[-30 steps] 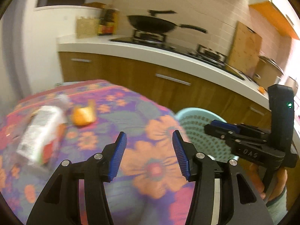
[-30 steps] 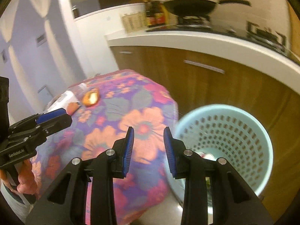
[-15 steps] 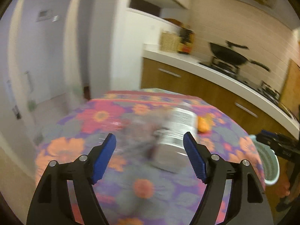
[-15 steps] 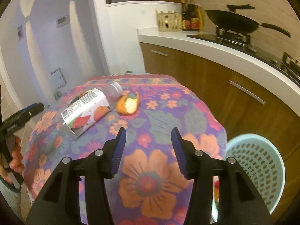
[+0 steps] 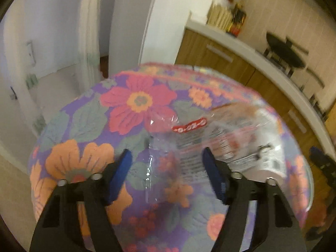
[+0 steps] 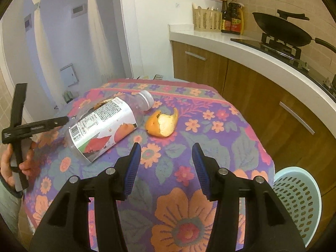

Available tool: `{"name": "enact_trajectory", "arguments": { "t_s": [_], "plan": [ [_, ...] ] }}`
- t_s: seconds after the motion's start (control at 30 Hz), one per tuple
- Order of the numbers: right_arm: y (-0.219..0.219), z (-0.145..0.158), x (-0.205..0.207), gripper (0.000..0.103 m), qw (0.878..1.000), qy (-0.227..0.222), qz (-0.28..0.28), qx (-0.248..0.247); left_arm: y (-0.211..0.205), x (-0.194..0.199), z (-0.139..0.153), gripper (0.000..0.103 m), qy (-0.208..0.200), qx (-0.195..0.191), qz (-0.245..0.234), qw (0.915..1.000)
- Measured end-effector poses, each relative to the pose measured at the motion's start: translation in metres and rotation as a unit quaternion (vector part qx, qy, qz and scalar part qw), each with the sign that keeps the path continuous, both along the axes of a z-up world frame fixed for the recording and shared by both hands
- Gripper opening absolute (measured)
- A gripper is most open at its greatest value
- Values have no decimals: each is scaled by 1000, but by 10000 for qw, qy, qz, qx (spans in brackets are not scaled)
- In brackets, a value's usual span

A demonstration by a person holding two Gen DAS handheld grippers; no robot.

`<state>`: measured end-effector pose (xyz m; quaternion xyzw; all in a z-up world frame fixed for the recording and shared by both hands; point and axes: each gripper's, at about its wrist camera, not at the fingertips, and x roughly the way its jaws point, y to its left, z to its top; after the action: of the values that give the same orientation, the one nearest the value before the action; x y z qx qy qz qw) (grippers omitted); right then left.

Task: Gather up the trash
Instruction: 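Grasp the orange peel with the right tool while the left tool grasps the clear plastic bag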

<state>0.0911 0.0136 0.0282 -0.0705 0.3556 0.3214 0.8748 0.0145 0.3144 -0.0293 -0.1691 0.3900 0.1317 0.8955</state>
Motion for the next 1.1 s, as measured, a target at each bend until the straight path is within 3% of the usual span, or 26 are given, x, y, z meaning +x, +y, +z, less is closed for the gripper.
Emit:
{"name": "enact_trajectory", "arguments": {
  "t_s": [0.07, 0.17, 0.4, 0.5, 0.67, 0.8, 1.07, 1.1],
  "plan": [
    [3, -3, 3, 47, 10000, -4, -2, -85, -7, 8, -9, 60, 234, 221, -78, 9995],
    [7, -5, 10, 47, 9998, 16, -13, -182, -15, 9, -13, 53, 270, 485, -93, 9984],
    [28, -11, 39, 48, 9996, 172, -98, -176, -20, 10, -13, 5, 392, 887, 69, 9953],
    [38, -16, 50, 52, 9996, 270, -72, -19, -11, 7, -11, 1, 297, 725, 114, 9969],
    [63, -25, 62, 56, 9993, 233, -84, -288, -5, -6, -4, 0, -35, 641, 288, 9975],
    [70, -30, 71, 68, 9991, 299, -174, -249, 5, -22, 7, 0, -358, 476, 512, 9969],
    [88, -45, 84, 67, 9975, 446, -245, -487, 27, -50, 21, 0, -733, 25, 768, 9943],
    [90, -46, 84, 52, 9976, 440, -201, -502, 28, -52, 20, 0, -722, -20, 770, 9944]
  ]
}}
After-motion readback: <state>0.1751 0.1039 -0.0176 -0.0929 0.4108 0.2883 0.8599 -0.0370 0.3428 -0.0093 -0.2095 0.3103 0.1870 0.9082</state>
